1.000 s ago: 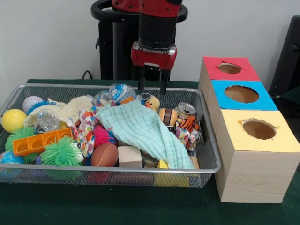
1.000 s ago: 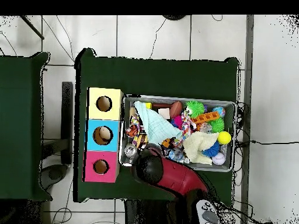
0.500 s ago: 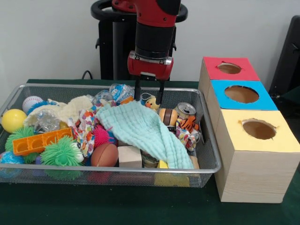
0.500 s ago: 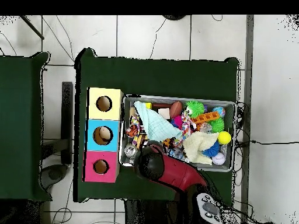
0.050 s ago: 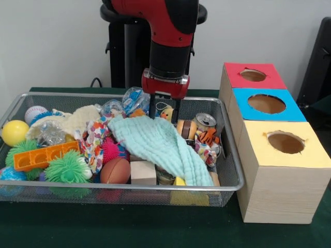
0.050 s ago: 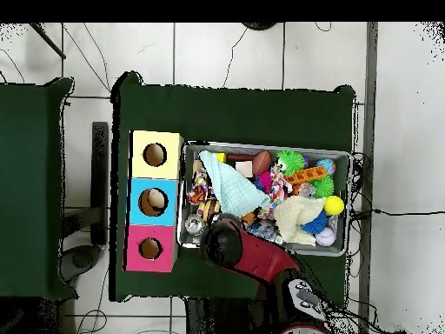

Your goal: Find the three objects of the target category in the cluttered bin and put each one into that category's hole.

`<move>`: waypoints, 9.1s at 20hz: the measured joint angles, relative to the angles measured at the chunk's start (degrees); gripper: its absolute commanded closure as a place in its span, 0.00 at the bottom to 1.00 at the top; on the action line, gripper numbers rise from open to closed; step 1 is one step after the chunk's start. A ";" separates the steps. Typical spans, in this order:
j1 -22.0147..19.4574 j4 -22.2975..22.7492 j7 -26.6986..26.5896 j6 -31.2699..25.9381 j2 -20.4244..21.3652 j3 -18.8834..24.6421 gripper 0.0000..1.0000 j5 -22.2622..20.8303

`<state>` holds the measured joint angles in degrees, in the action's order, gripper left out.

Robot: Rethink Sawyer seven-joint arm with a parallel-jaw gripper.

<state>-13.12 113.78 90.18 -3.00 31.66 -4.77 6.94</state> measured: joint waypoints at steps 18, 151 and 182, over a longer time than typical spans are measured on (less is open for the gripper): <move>1.25 -5.57 0.00 -1.58 -3.50 -1.11 0.00 0.01; 21.68 16.55 10.11 -3.87 20.62 0.95 1.00 13.69; 25.55 16.55 10.19 -3.88 20.65 0.56 0.00 15.29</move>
<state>12.43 130.33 100.37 -6.88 52.31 -4.21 22.22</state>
